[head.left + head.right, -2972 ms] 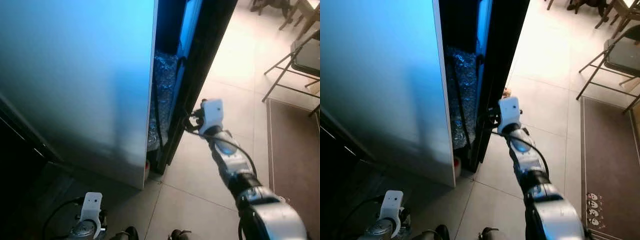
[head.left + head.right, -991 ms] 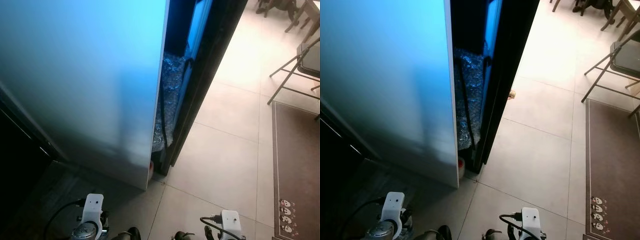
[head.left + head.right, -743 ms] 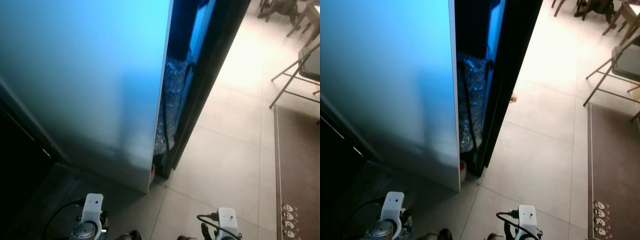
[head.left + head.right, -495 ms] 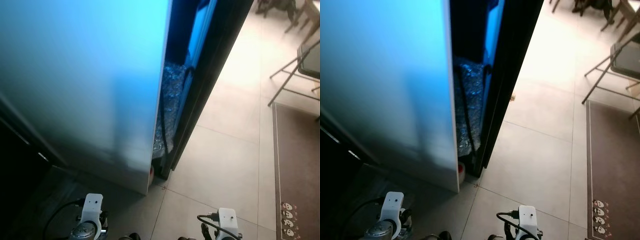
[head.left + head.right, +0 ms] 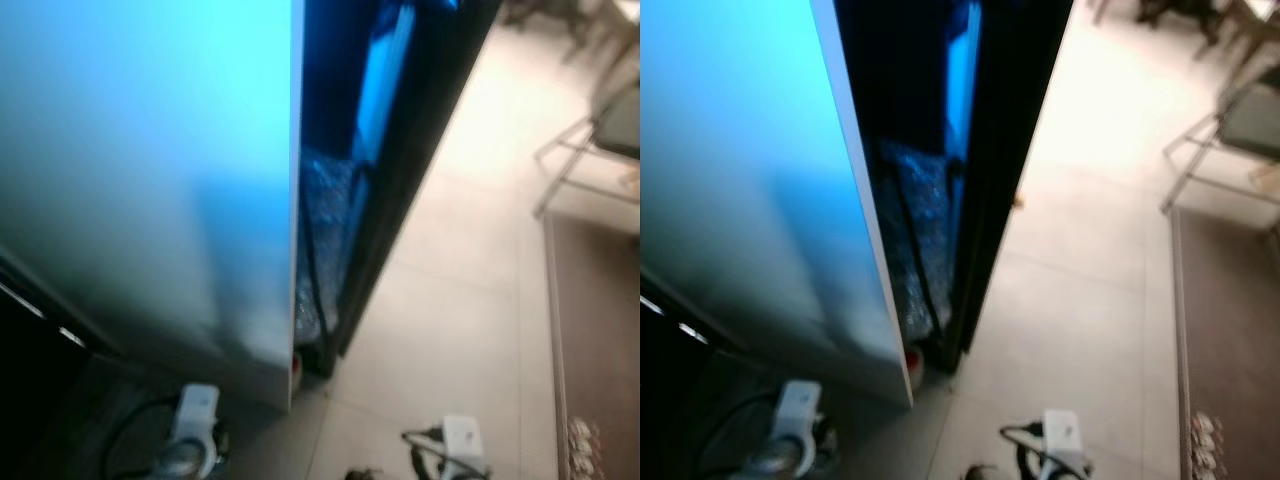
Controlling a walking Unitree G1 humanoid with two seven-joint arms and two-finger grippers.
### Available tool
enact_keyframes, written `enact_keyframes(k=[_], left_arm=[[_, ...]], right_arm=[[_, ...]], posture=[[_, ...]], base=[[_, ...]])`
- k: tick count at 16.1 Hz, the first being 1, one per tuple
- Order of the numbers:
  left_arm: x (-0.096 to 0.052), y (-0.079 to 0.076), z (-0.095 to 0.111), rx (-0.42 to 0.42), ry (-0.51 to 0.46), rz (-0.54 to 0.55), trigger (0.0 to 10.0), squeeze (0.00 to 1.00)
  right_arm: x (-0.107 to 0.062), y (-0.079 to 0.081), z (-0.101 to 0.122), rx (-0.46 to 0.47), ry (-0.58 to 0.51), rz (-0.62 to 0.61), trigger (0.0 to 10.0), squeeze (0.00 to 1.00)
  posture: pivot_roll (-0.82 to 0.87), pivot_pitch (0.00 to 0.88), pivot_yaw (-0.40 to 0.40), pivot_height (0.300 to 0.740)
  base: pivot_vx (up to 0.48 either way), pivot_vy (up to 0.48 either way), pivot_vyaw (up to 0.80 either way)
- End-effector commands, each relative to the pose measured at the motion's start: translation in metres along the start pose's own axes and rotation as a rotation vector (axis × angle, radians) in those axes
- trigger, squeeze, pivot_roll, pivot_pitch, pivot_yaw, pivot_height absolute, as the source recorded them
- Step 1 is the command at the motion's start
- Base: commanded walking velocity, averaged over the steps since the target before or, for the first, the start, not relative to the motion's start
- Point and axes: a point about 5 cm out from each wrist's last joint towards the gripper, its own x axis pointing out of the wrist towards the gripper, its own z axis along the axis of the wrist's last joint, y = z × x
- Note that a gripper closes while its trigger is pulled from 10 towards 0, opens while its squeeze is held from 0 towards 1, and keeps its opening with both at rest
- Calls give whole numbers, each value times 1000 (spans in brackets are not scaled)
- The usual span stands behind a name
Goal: Restocking fridge
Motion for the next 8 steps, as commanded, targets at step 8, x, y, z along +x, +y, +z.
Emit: enact_keyframes(k=[8], left_arm=[[-2,4,0,23,1,26,10000,0]], right_arm=[[0,-1,3,-4,-35,9,10000,0]], posture=[[-96,187,-49,740]], base=[[36,0,0]])
